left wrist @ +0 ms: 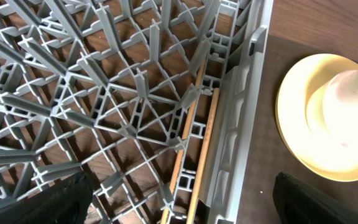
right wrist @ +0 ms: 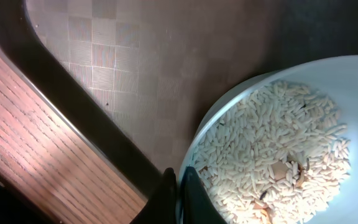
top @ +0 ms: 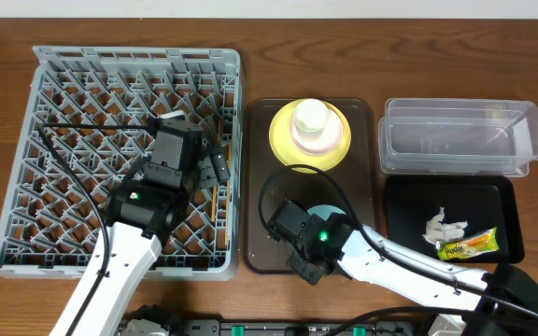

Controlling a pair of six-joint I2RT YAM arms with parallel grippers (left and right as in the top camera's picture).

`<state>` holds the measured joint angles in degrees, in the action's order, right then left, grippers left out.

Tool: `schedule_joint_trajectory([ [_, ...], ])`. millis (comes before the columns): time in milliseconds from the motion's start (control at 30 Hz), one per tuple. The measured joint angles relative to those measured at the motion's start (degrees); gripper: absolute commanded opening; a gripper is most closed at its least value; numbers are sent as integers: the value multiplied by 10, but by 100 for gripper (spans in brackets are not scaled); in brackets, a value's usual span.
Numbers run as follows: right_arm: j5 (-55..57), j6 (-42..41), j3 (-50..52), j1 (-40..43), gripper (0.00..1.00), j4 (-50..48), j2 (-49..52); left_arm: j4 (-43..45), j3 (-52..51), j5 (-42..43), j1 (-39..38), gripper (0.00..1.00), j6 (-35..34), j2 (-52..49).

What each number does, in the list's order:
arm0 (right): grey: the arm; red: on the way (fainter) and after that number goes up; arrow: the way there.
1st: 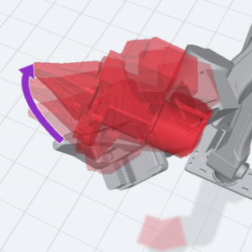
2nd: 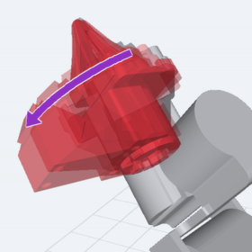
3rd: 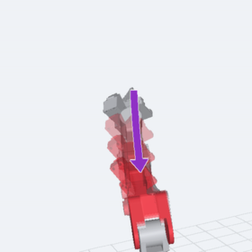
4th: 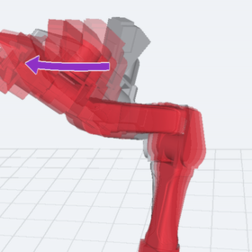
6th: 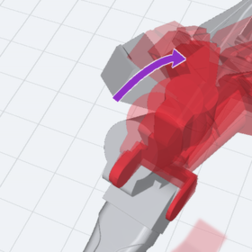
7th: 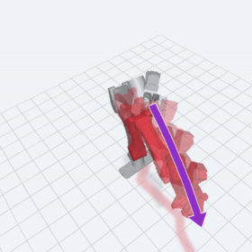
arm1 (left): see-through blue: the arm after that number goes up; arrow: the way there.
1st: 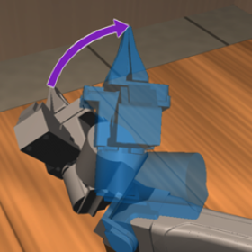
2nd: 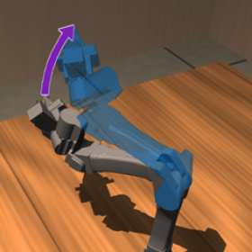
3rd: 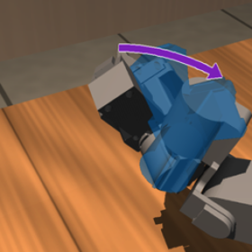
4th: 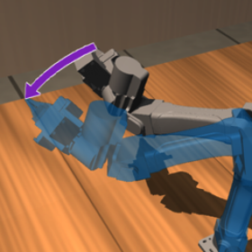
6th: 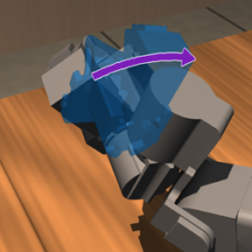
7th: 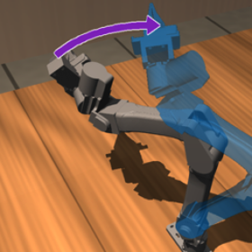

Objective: Sort waste into correct bins and load items into the dishwasher
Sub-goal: 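Grip the light-blue bowl rim with the right gripper and lift, then tilt the bowl over the clear container to pour out the rice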

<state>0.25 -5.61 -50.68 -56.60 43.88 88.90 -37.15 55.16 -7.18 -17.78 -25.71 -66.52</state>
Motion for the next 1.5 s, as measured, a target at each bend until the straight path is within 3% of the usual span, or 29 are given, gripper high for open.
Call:
schedule_joint_trajectory([
  [167,3,0,-25,24,1,37,0,0,0,0,0,93,0,0],
  [400,4,0,-156,115,1,106,4,0,0,0,0,93,0,0],
  [600,6,0,-275,203,1,159,5,0,0,0,0,93,0,0],
  [800,-2,1,-324,324,1,145,5,0,0,0,0,93,0,0],
  [1000,-80,1,-327,495,1,96,6,0,0,0,0,93,0,0],
  [1200,-232,2,-328,665,1,34,15,0,0,0,0,93,0,0],
  [1500,-371,4,-329,774,1,19,95,0,0,0,0,94,0,0],
])
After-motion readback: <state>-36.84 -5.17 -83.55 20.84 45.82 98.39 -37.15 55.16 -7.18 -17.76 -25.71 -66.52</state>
